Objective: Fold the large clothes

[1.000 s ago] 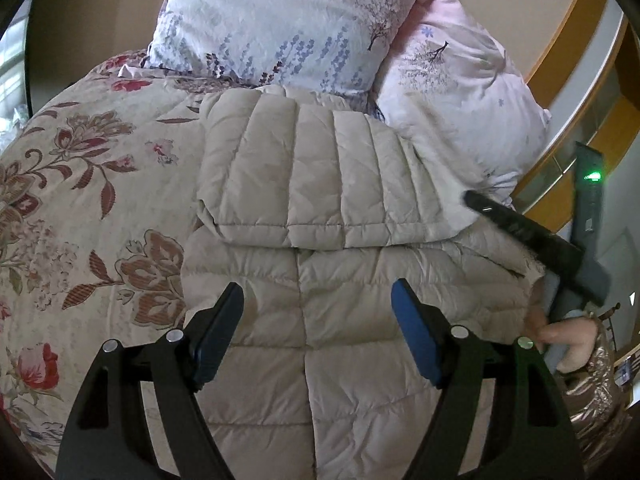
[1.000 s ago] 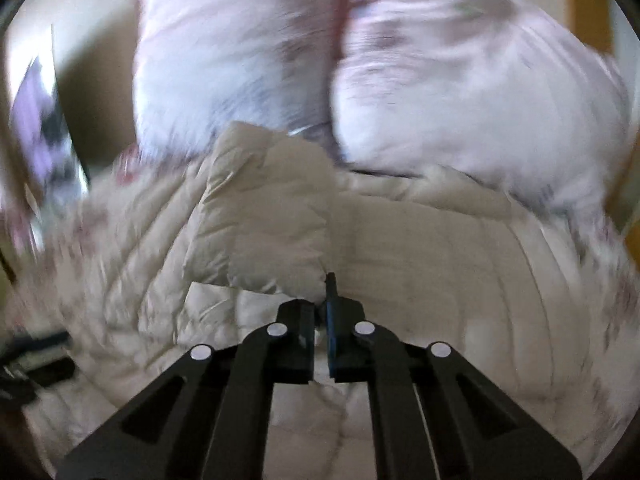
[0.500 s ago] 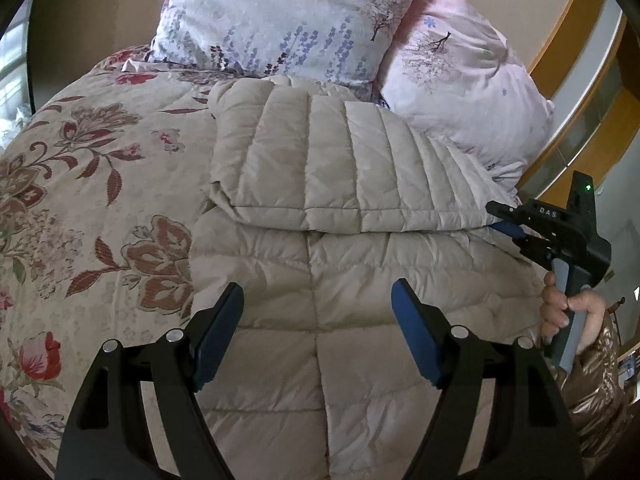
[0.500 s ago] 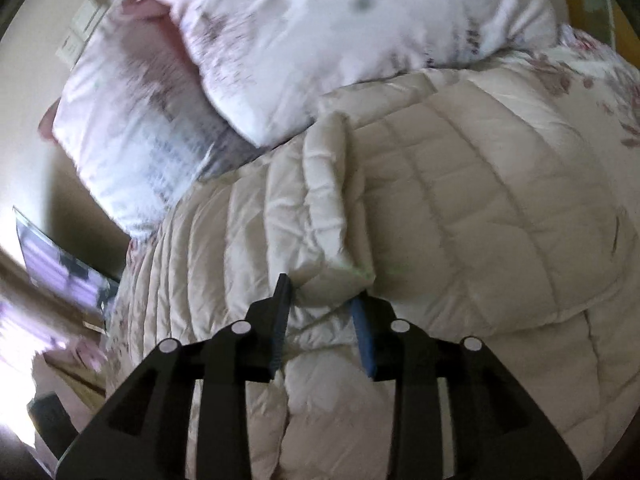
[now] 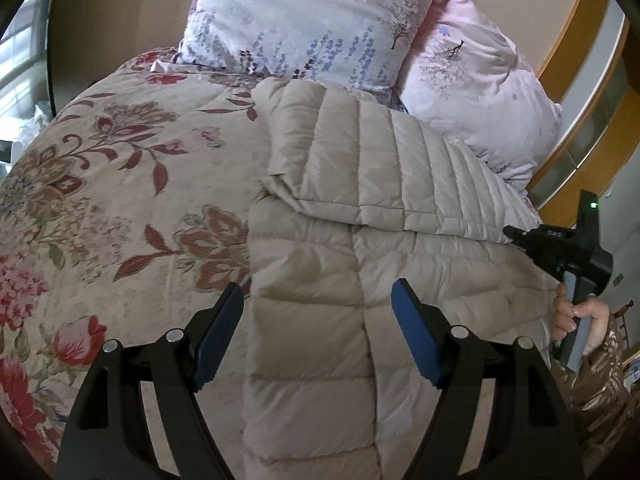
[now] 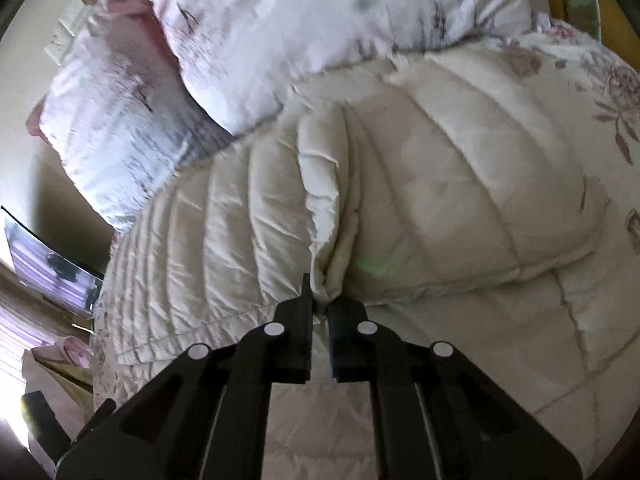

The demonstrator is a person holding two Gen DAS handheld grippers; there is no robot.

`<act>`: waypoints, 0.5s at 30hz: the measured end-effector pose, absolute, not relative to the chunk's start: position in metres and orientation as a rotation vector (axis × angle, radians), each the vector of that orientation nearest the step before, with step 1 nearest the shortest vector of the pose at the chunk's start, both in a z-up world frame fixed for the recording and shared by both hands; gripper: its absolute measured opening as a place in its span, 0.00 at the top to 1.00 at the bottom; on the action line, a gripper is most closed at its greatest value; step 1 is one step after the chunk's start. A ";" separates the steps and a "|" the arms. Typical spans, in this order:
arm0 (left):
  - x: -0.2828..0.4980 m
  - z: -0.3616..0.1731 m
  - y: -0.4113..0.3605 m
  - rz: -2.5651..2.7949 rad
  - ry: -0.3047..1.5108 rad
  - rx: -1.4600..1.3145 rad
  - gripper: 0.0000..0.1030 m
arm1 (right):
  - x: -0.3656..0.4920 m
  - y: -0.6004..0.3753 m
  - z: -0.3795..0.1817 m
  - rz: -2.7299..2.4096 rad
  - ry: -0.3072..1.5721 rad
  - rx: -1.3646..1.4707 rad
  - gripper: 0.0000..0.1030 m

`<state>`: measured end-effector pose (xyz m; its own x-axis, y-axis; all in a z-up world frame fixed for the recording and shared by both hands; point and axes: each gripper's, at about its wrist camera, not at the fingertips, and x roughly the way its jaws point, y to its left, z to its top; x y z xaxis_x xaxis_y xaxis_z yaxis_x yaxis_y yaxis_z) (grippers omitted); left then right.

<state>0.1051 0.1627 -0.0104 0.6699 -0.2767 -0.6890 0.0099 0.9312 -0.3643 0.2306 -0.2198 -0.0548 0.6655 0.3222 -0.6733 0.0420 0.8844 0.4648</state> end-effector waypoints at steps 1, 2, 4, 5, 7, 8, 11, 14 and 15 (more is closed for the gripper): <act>0.102 -0.010 0.165 -0.167 0.822 -0.349 0.26 | 0.232 -0.219 -0.055 0.165 0.841 0.467 0.88; 0.099 -0.010 0.167 -0.169 0.821 -0.352 0.26 | 0.232 -0.219 -0.055 0.169 0.844 0.464 0.88; 0.092 -0.009 0.172 -0.168 0.821 -0.357 0.26 | 0.227 -0.222 -0.051 0.193 0.848 0.465 0.74; 0.089 -0.009 0.175 -0.168 0.821 -0.360 0.26 | 0.223 -0.224 -0.048 0.202 0.844 0.464 0.69; 0.081 -0.009 0.180 -0.173 0.818 -0.374 0.26 | 0.213 -0.232 -0.043 0.211 0.831 0.460 0.51; 0.076 -0.009 0.182 -0.177 0.816 -0.382 0.26 | 0.205 -0.241 -0.040 0.226 0.824 0.461 0.49; 0.061 -0.012 0.190 -0.200 0.815 -0.408 0.26 | 0.183 -0.269 -0.038 0.256 0.829 0.469 0.43; 0.050 -0.016 0.192 -0.224 0.825 -0.427 0.26 | 0.153 -0.309 -0.041 0.230 0.843 0.477 0.42; 0.046 -0.017 0.192 -0.235 0.829 -0.435 0.26 | 0.144 -0.322 -0.042 0.216 0.847 0.480 0.41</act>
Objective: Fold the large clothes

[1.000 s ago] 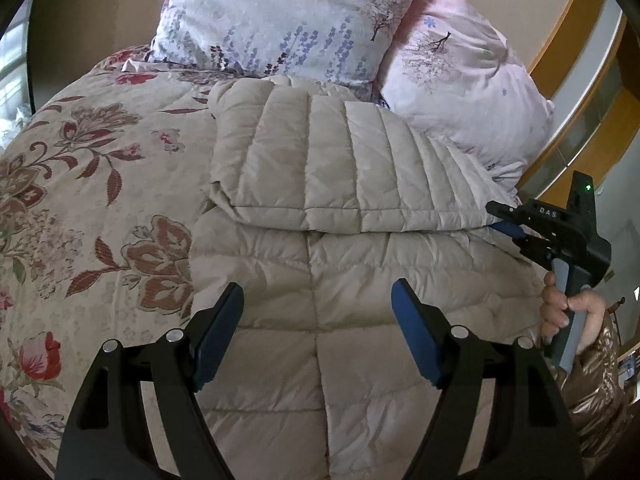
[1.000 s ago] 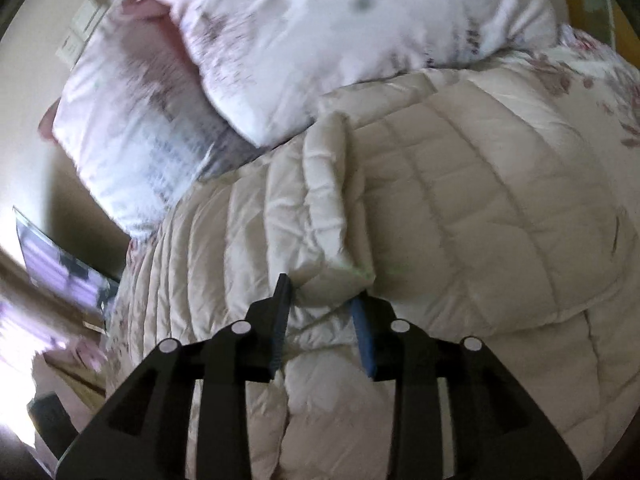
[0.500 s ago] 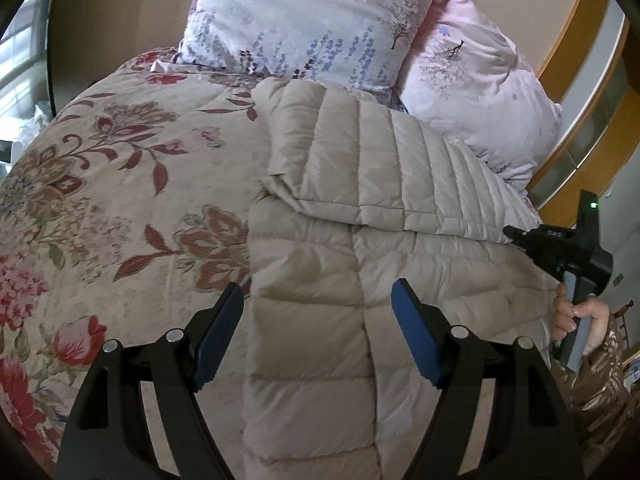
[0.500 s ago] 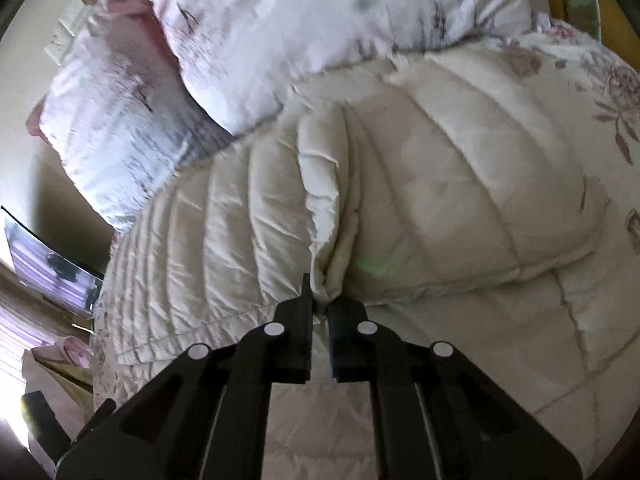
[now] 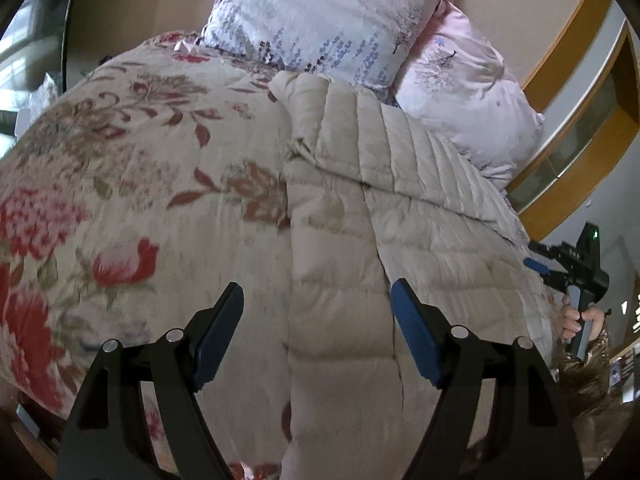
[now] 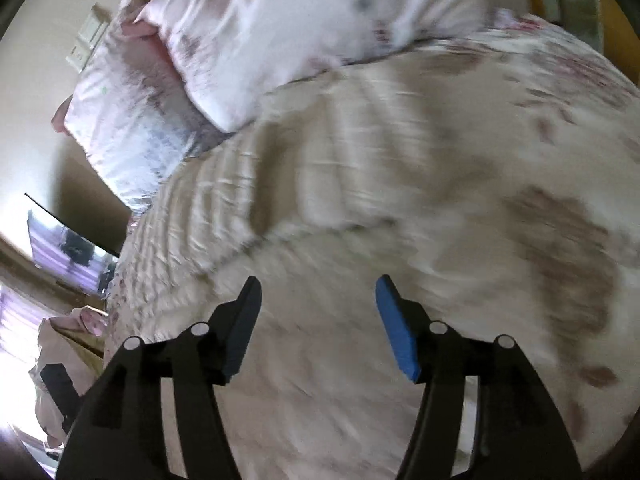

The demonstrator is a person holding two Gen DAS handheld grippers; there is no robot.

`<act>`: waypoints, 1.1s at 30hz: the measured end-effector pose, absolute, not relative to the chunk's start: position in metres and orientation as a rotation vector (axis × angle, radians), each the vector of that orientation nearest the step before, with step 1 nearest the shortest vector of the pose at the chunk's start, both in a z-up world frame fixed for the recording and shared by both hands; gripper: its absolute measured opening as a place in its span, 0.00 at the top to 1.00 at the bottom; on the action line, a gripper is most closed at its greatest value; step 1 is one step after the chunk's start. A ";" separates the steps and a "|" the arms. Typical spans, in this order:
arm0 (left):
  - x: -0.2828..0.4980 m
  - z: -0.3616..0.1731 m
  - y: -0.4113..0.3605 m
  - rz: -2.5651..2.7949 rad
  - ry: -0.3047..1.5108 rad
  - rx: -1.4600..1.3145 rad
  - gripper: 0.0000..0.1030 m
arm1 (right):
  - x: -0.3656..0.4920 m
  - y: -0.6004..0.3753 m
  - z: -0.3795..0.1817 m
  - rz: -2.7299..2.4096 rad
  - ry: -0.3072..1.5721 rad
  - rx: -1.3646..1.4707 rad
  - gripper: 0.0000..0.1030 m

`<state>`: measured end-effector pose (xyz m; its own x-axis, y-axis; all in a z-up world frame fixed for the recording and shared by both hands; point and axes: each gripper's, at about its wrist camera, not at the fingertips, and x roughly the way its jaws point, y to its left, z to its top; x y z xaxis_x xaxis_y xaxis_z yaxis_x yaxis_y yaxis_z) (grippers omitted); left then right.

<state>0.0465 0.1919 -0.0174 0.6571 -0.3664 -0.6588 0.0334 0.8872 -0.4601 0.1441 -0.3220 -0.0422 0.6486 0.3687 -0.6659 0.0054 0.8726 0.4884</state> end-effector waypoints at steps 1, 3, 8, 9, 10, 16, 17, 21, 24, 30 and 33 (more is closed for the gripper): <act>0.043 -0.020 0.192 -0.246 0.835 -0.446 0.26 | 0.131 -0.339 -0.045 0.194 0.855 0.483 0.41; 0.038 -0.024 0.191 -0.263 0.849 -0.466 0.26 | 0.115 -0.362 -0.050 0.163 0.870 0.490 0.38; 0.021 -0.036 0.182 -0.341 0.871 -0.529 0.26 | 0.075 -0.414 -0.074 0.147 0.936 0.562 0.36; 0.019 -0.038 0.180 -0.351 0.873 -0.539 0.27 | 0.070 -0.419 -0.079 0.156 0.948 0.577 0.36; 0.015 -0.040 0.178 -0.365 0.868 -0.551 0.27 | 0.065 -0.423 -0.084 0.171 0.959 0.592 0.36; -0.006 -0.043 0.172 -0.413 0.863 -0.589 0.27 | 0.036 -0.421 -0.102 0.333 0.982 0.655 0.35; -0.010 -0.043 0.172 -0.420 0.864 -0.592 0.27 | 0.032 -0.418 -0.103 0.357 0.990 0.651 0.35; -0.023 -0.044 0.172 -0.453 0.868 -0.603 0.27 | 0.010 -0.411 -0.104 0.414 1.017 0.629 0.33; -0.031 -0.050 0.173 -0.476 0.887 -0.608 0.27 | -0.003 -0.413 -0.106 0.442 1.031 0.624 0.32; -0.028 -0.071 0.168 -0.483 0.934 -0.648 0.27 | -0.001 -0.406 -0.124 0.462 1.082 0.634 0.31; -0.025 -0.081 0.168 -0.493 0.942 -0.682 0.30 | -0.001 -0.399 -0.131 0.494 1.089 0.640 0.48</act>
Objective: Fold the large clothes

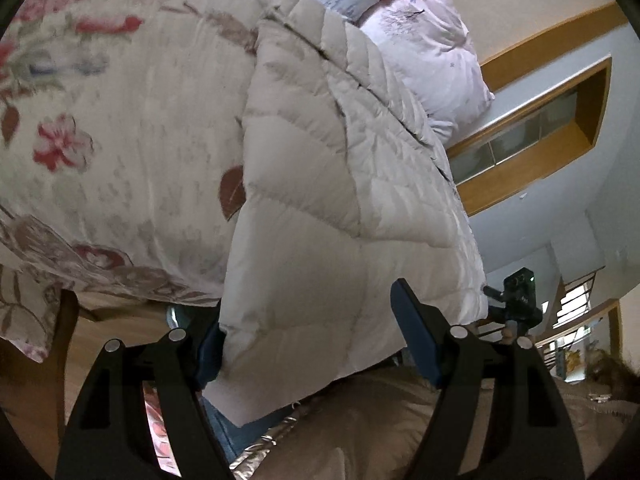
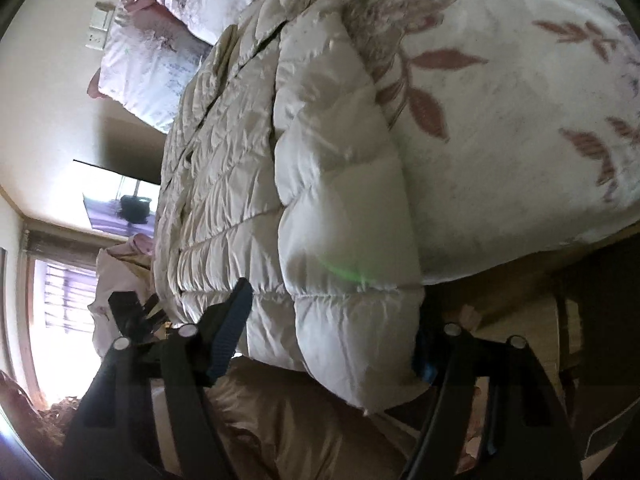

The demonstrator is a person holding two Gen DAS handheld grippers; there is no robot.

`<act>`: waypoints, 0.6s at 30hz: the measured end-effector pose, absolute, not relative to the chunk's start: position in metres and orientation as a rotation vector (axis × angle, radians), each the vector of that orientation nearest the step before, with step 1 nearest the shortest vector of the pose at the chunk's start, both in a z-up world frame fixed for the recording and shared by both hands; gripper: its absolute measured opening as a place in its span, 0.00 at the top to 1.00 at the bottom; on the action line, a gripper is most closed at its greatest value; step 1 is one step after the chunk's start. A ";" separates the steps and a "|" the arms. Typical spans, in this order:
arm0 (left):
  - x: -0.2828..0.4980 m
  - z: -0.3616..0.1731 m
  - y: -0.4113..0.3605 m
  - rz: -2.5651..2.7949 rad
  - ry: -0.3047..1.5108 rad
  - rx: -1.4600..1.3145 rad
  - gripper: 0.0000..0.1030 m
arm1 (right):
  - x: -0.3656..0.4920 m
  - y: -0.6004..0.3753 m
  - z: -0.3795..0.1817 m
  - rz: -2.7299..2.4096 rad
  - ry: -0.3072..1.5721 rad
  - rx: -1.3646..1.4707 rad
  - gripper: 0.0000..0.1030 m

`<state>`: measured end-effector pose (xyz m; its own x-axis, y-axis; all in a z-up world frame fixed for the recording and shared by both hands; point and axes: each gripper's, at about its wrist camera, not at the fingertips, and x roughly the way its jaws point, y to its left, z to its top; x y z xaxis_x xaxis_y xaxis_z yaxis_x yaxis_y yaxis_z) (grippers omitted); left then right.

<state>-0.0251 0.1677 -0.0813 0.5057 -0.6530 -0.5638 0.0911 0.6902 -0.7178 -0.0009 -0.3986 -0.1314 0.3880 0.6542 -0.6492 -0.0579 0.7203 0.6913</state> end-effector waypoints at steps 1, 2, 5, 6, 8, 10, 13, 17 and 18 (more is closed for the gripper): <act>-0.025 -0.084 0.168 -0.505 0.942 -0.700 0.33 | -0.001 -0.397 -0.132 0.497 1.093 0.633 0.60; -0.025 -0.086 0.168 -0.516 0.943 -0.717 0.41 | -0.002 -0.393 -0.132 0.509 1.095 0.620 0.66; -0.028 -0.088 0.171 -0.537 0.938 -0.743 0.62 | -0.007 -0.386 -0.123 0.528 1.071 0.578 0.80; -0.031 -0.088 0.172 -0.542 0.936 -0.747 0.69 | -0.009 -0.385 -0.119 0.531 1.062 0.563 0.82; -0.035 -0.084 0.173 -0.556 0.927 -0.742 0.79 | -0.012 -0.378 -0.107 0.540 1.036 0.525 0.84; -0.040 -0.076 0.174 -0.572 0.914 -0.722 0.83 | -0.015 -0.371 -0.095 0.548 1.004 0.487 0.85; -0.042 -0.061 0.173 -0.585 0.881 -0.683 0.86 | -0.016 -0.363 -0.075 0.545 0.942 0.436 0.87; -0.038 -0.037 0.172 -0.564 0.806 -0.628 0.87 | -0.023 -0.358 -0.042 0.518 0.728 0.373 0.88; -0.035 -0.031 0.172 -0.545 0.788 -0.608 0.87 | -0.024 -0.357 -0.035 0.503 0.684 0.363 0.88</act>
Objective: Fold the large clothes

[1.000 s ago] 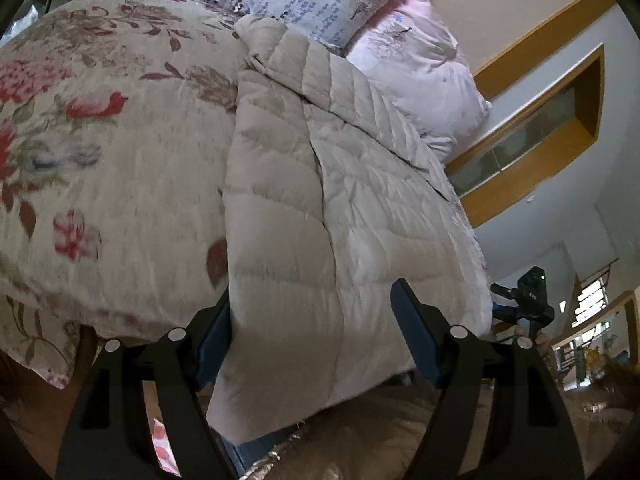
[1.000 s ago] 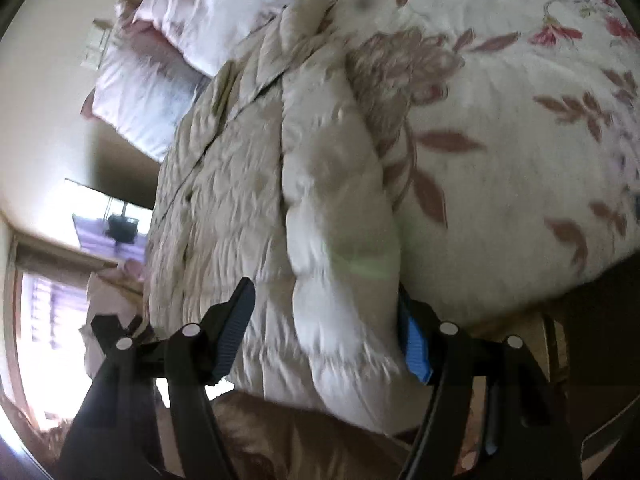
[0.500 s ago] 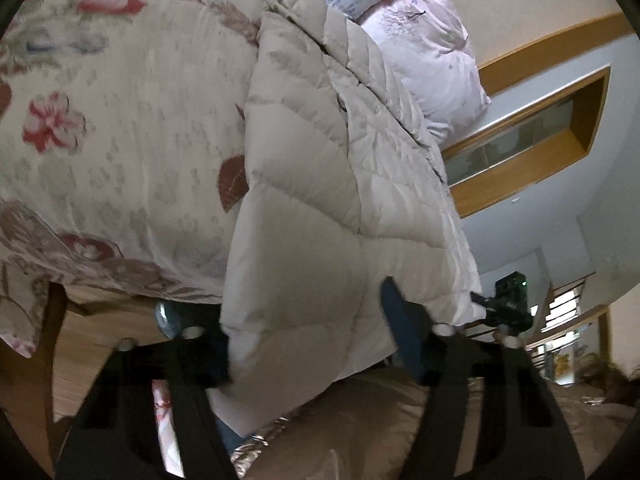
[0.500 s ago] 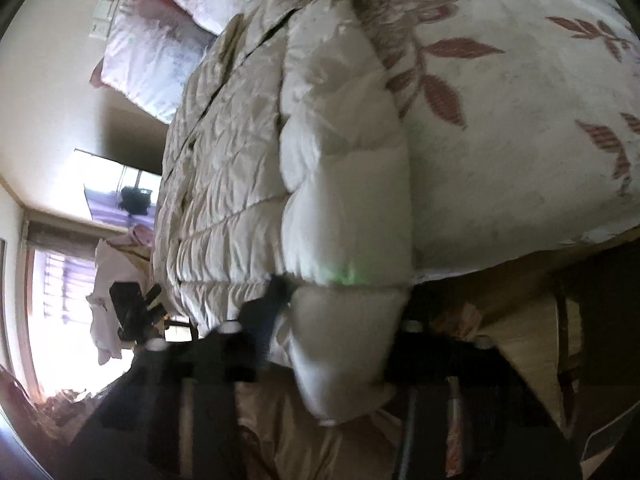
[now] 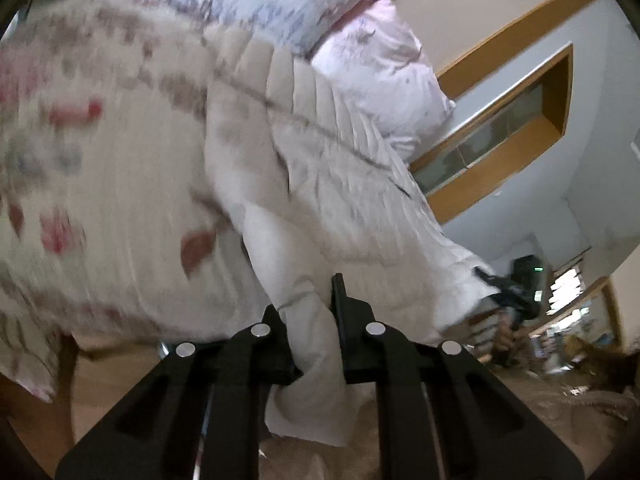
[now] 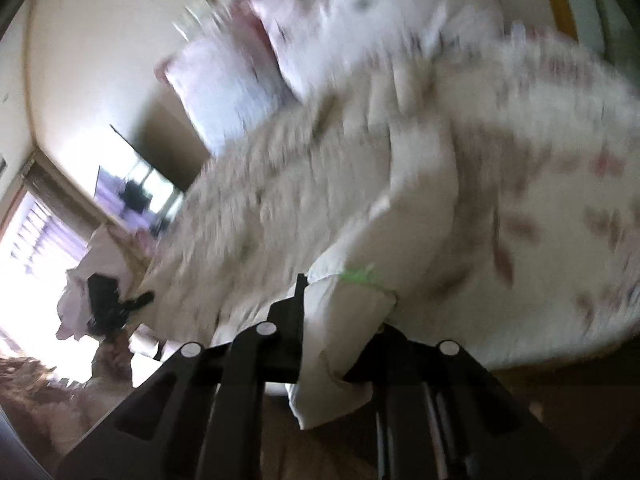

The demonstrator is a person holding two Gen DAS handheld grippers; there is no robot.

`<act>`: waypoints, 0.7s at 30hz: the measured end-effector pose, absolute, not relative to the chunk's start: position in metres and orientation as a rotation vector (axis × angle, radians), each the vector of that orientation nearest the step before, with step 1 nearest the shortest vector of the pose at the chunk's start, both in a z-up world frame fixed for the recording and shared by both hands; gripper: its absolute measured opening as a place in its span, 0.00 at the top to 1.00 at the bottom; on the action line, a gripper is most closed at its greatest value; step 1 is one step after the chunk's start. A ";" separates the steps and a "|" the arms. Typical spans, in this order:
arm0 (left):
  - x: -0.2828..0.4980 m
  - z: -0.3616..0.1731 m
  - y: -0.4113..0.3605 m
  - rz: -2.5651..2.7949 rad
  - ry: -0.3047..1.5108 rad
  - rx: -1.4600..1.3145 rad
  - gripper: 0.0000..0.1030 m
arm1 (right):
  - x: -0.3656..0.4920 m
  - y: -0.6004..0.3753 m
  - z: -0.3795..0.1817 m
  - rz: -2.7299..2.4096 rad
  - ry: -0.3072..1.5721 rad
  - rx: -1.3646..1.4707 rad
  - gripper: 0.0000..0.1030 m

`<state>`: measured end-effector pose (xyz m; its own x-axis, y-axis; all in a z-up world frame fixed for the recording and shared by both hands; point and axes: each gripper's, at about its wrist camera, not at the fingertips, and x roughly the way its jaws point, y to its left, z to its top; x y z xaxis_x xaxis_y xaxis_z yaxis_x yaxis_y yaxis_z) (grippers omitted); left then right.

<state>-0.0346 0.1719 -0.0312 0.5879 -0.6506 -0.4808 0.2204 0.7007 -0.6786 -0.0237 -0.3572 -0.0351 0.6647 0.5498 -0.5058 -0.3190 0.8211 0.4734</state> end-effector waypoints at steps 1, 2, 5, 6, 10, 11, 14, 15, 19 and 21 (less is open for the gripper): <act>-0.030 -0.025 0.172 -0.527 0.769 -0.598 0.87 | -0.024 -0.357 -0.028 0.483 0.629 0.350 0.88; -0.026 -0.022 0.174 -0.511 0.753 -0.593 0.87 | -0.024 -0.355 -0.019 0.454 0.566 0.334 0.88; -0.010 -0.008 0.180 -0.461 0.688 -0.614 0.87 | -0.019 -0.346 -0.001 0.365 0.452 0.255 0.88; -0.007 -0.005 0.184 -0.451 0.671 -0.629 0.87 | -0.015 -0.341 0.005 0.337 0.433 0.235 0.88; 0.020 0.009 0.197 -0.410 0.606 -0.670 0.87 | 0.003 -0.331 0.021 0.232 0.353 0.166 0.88; 0.028 0.013 0.198 -0.397 0.599 -0.665 0.87 | 0.005 -0.333 0.021 0.221 0.339 0.164 0.88; 0.057 0.026 0.199 -0.375 0.583 -0.665 0.87 | 0.024 -0.329 0.030 0.190 0.307 0.171 0.88; 0.064 0.029 0.198 -0.373 0.578 -0.669 0.87 | 0.031 -0.329 0.032 0.181 0.301 0.174 0.88; 0.104 0.040 0.201 -0.366 0.557 -0.685 0.87 | 0.063 -0.327 0.044 0.151 0.290 0.195 0.88; 0.126 0.044 0.202 -0.365 0.553 -0.690 0.88 | 0.080 -0.327 0.049 0.141 0.286 0.203 0.88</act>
<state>0.1258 0.2018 0.0440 0.7964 -0.4887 -0.3561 0.1352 0.7179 -0.6828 0.0797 -0.3274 0.0487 0.9498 0.1662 -0.2652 -0.1088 0.9698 0.2182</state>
